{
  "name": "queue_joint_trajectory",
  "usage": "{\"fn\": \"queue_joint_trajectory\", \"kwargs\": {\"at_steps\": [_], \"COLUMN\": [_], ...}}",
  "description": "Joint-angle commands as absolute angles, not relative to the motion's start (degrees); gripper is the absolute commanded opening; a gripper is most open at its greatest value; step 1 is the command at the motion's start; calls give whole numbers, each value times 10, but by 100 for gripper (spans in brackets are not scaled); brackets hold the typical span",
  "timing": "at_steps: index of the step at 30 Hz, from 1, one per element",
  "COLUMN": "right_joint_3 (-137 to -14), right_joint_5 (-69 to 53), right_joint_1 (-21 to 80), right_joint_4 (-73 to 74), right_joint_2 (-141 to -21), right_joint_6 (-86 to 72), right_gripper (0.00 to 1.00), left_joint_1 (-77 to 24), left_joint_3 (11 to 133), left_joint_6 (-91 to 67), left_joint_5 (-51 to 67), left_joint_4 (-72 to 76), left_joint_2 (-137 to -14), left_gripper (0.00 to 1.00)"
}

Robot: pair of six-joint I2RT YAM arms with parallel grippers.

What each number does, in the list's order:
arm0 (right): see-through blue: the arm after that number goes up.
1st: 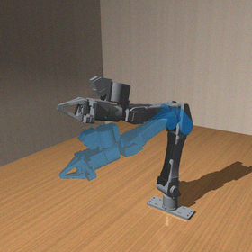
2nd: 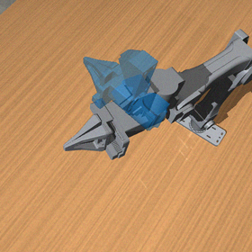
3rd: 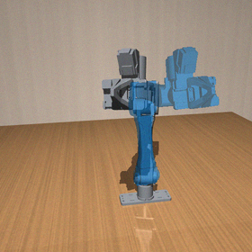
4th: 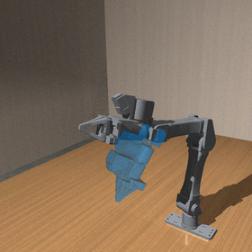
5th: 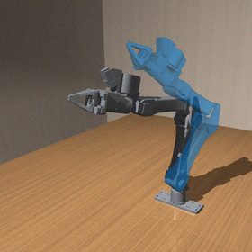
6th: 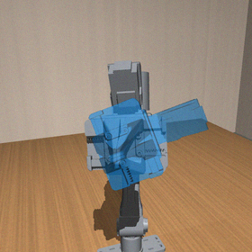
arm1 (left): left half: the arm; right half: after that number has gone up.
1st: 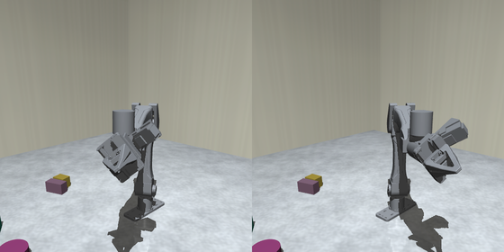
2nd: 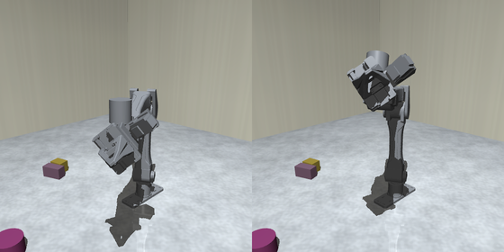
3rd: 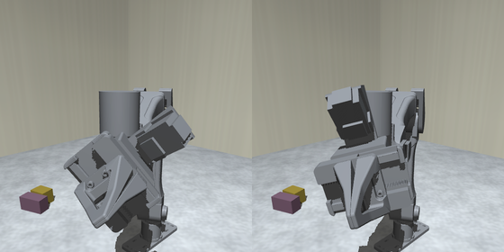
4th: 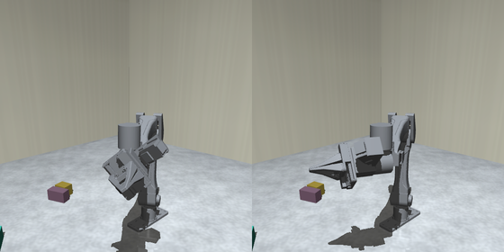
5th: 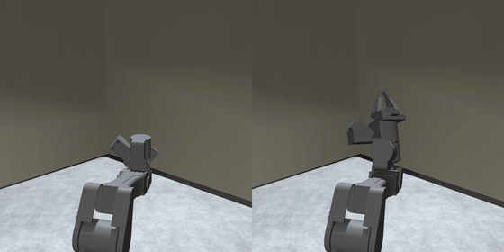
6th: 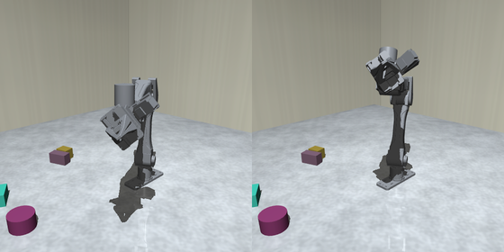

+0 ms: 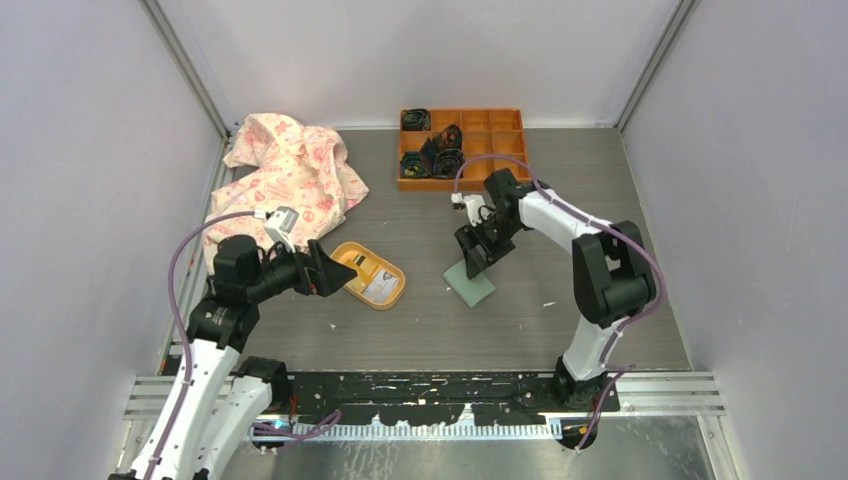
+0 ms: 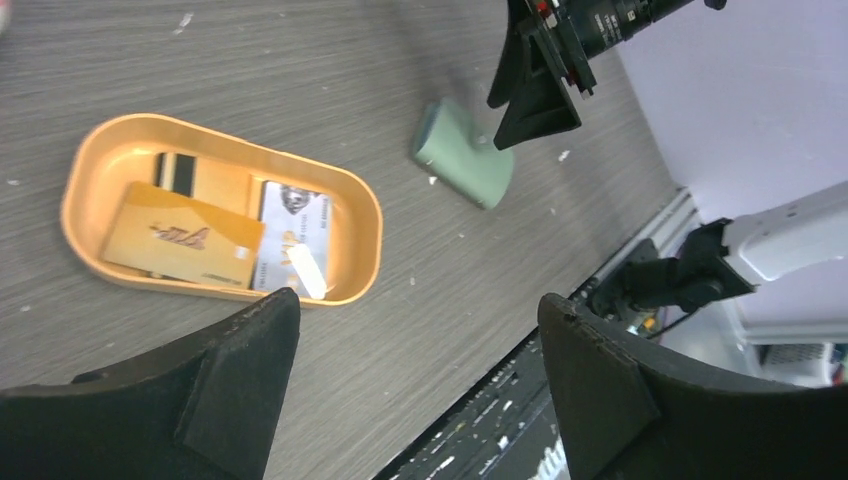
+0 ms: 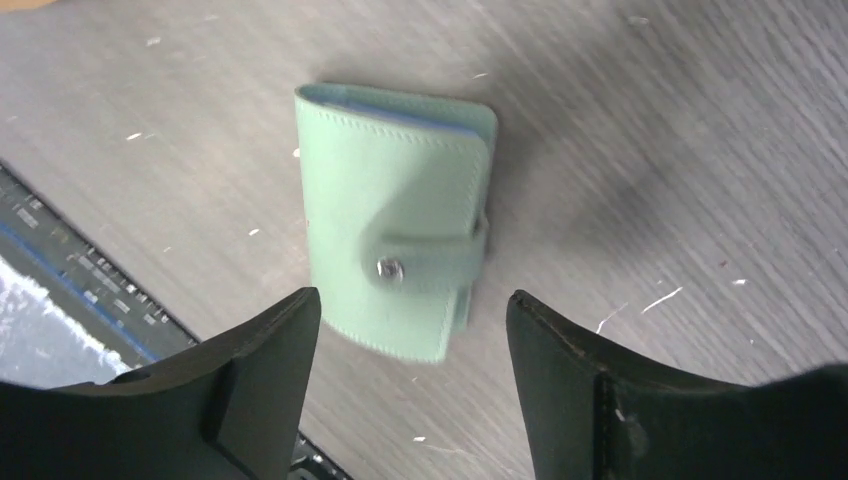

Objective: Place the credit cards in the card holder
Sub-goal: Move the card holder to the center of the board, then open the card holder at the center of the board.

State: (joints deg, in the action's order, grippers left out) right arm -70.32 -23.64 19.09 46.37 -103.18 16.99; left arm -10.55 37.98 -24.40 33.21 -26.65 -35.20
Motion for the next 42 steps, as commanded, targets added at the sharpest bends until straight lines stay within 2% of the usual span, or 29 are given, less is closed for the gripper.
{"fn": "queue_joint_trajectory", "kwargs": {"at_steps": [1,5,6,7,8,10,11,13,16,17,19,23,32,36,42], "right_joint_3": [-721,-673,-654,-631,-608,-581,-591,-643,-711,-723,-738,-736,-746,-751,-749], "right_joint_5": [-312,-380,-408,-436,-464,-466,-455,-430,-396,-396,-407,-369,-336,-306,-290], "right_joint_1": [181,182,182,182,182,185,189,198,200,200,206,233,259,270,270], "right_joint_4": [509,487,484,489,507,548,579,634,751,764,746,653,619,620,619], "right_joint_2": [-926,-823,-796,-775,-759,-759,-778,-841,-942,-973,-1003,-1024,-1069,-1088,-1093], "right_joint_6": [249,369,431,513,616,840,902,969,1142,1186,1191,1103,1052,1041,1026], "right_gripper": [75,77,81,92,98,99,100,94,74,71,68,65,63,55,37], "left_joint_1": [-109,-150,-174,-201,-232,-299,-337,-406,-479,-492,-494,-495,-495,-495,-495], "left_joint_3": [348,293,280,269,254,236,229,216,198,194,192,201,250,291,340], "left_joint_6": [-338,-426,-434,-436,-434,-415,-396,-354,-324,-322,-330,-344,-375,-390,-417], "left_joint_5": [416,397,380,357,326,283,255,176,108,102,94,85,101,113,115], "left_joint_4": [-169,-83,-63,-44,-21,24,38,65,129,155,199,266,410,437,462], "left_joint_2": [-331,-296,-288,-283,-283,-297,-310,-348,-416,-444,-494,-578,-774,-848,-948], "left_gripper": [85,79,79,78,75,70,69,66,64,62,55,42,23,18,10]}}
